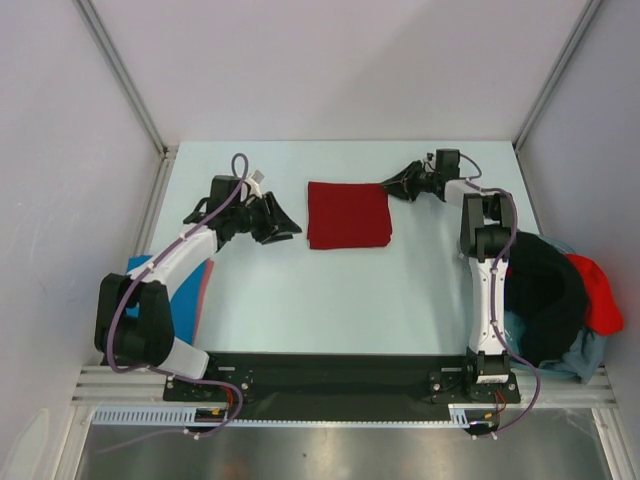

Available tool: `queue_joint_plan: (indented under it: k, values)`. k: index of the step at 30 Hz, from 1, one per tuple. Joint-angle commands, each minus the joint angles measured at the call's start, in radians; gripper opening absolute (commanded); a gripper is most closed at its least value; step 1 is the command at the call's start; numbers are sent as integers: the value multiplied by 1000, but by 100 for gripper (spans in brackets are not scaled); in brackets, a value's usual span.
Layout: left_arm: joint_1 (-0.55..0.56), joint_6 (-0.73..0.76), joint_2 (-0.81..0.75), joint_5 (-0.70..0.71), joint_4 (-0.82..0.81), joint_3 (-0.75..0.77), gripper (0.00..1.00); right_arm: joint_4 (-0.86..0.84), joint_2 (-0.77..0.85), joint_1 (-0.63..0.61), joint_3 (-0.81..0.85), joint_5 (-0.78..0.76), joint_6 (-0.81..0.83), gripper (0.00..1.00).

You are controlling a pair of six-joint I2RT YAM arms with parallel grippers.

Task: Fold and stack the t-shirts
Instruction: Fold the tshirt, then neatly place the folded tshirt to the corner

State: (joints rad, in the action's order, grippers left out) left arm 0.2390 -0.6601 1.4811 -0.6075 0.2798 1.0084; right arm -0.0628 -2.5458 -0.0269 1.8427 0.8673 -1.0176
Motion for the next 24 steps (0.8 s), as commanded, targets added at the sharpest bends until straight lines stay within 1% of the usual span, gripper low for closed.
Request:
queue_joint_plan:
  k: [1,2,3,4,5,6,7,8,9,10,11,12,13,14,15,16,17,18,19,20,21,22,23,24]
  values:
    - [-24,-29,-62,25,-2,-19,47,289,120,48,87,-99,164,32]
    - [-27,-32,-67,35,-1,-21,47,346,165,47,105,-126,247,33]
    - [-29,-39,-71,44,2,-25,48,456,194,39,121,-148,285,34]
    - [-29,-44,-82,57,16,-27,48,509,222,33,134,-168,334,37]
    - [-29,-56,-87,96,28,-28,49,556,286,30,133,-212,417,39]
    - [-30,-65,-90,113,41,-33,48,624,318,-10,124,-229,466,40]
    - [-35,-75,-93,124,62,-36,48,652,353,-28,81,-253,511,42]
    - [-36,-97,-97,149,71,-40,48,681,436,-47,52,-296,598,43]
    - [-38,-110,-102,161,87,-54,48,685,471,-97,12,-315,637,46]
    - [-43,-127,-107,170,91,-62,48,695,514,-120,-50,-345,668,47]
    - [-44,-148,-119,176,94,-71,48,701,548,-155,-89,-419,701,49]
    - [-46,-160,-123,189,101,-83,49,702,618,-185,-120,-457,750,51]
    - [-50,-171,-128,196,122,-88,49,696,646,-250,-152,-491,773,53]
    - [-52,-188,-133,202,136,-93,49,675,676,-284,-218,-555,790,54]
    - [-55,-197,-133,218,175,-94,49,663,737,-316,-249,-592,833,55]
    - [-63,-203,-133,225,197,-94,49,647,763,-405,-285,-631,858,56]
    - [-66,-213,-134,236,217,-94,48,632,794,-450,-345,-737,882,58]
    - [-70,-213,-136,244,252,-96,47,591,818,-503,-382,-790,918,60]
    - [-82,-213,-137,271,275,-96,46,566,861,-551,-416,-839,995,61]
    - [-87,-216,-142,290,297,-96,46,537,880,-652,-448,-949,1046,61]
    - [-95,-217,-156,304,327,-100,46,471,891,-697,-523,-1009,1082,67]
    - [-113,-217,-166,325,340,-105,46,439,903,-737,-552,-1066,1161,69]
    - [-124,-225,-174,337,354,-108,46,387,903,-813,-581,-1156,1201,70]
    - [-133,-230,-183,357,383,-114,46,370,895,-841,-612,-1186,1237,72]
